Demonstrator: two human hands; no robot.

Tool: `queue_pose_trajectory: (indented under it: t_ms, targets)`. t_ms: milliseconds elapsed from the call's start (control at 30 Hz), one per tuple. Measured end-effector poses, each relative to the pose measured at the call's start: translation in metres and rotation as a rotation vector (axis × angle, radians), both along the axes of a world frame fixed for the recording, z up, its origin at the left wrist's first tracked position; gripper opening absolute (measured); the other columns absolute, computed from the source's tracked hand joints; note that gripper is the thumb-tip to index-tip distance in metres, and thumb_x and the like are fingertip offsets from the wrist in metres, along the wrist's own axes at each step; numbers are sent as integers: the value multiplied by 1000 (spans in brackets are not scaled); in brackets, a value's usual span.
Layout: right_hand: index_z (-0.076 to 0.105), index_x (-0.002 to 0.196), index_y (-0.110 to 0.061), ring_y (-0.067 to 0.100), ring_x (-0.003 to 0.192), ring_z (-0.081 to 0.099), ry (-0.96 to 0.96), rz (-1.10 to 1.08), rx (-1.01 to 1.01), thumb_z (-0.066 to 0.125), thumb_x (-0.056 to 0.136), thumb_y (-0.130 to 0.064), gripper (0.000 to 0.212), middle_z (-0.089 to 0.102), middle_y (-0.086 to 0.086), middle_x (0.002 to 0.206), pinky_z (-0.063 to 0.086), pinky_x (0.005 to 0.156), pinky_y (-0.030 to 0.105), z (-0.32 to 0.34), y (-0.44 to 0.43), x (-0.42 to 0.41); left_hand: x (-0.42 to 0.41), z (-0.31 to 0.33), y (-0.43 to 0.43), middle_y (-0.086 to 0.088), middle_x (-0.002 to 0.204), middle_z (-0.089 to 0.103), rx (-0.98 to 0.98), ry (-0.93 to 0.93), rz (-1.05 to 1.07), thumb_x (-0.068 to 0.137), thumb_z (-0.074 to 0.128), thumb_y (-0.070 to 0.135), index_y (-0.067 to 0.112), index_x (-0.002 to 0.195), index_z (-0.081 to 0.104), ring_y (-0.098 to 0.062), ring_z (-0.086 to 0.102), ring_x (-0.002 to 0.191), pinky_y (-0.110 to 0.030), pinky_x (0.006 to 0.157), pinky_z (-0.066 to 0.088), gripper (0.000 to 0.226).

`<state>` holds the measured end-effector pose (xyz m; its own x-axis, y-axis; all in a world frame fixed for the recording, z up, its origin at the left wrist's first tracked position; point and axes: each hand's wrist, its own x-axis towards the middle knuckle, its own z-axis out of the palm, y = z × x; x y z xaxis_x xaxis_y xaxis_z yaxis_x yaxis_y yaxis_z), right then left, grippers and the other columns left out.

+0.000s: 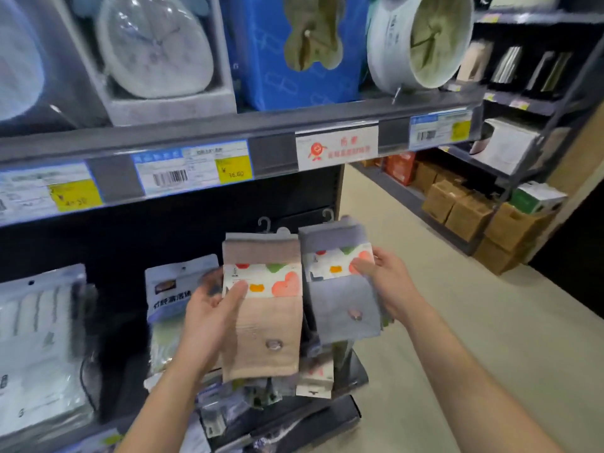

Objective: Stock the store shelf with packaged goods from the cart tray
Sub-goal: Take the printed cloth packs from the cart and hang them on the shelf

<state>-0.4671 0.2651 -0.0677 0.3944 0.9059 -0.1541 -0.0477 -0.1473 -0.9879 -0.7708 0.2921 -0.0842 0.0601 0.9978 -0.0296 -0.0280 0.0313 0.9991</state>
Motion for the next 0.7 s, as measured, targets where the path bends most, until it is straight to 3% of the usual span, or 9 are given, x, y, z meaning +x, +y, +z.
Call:
queue_pose_trajectory:
  t_ms: [100,300,367,433,567,700]
  targets:
    - [75,100,-16,41,97,73,17,86,17,68,84,-3,22,77,15,102,58,86,59,-12,31,16,10,2,4,-18,103,79,-19,-19,38,80,86,45,35,128,60,-43,76,94,-64,89,58,55]
    - [75,105,-14,45,103,70,114,211,13,69,83,2,28,75,21,106,55,90,65,-46,79,37,40,8,-10,-11,111,79,-27,-31,157,85,84,37,46,119,62,-36,76,99,-53,88,58,42]
    - [74,109,-15,47,105,69,150,260,15,70,86,-1,28,75,21,109,53,91,67,-56,91,43,52,13,-18,-11,113,79,-32,-46,204,85,84,35,38,126,60,-35,77,100,-56,91,58,47]
    - [74,108,-16,44,102,70,178,286,15,70,88,-2,25,75,18,108,54,92,65,-63,102,49,66,19,-25,-12,113,79,-40,-50,225,89,76,28,28,133,58,-37,77,99,-55,86,60,48]
    - [70,115,-20,31,100,73,213,345,-13,70,93,-13,22,77,8,107,59,91,54,-72,119,55,97,31,-40,-11,108,80,-38,-22,265,98,67,17,24,131,58,-33,78,90,-36,65,64,35]
    - [69,113,-28,22,99,73,101,368,-20,68,95,-16,22,77,-3,104,61,78,38,-78,125,52,124,40,-48,-14,107,79,-56,-30,331,98,67,19,24,130,59,-33,78,83,-39,58,62,34]
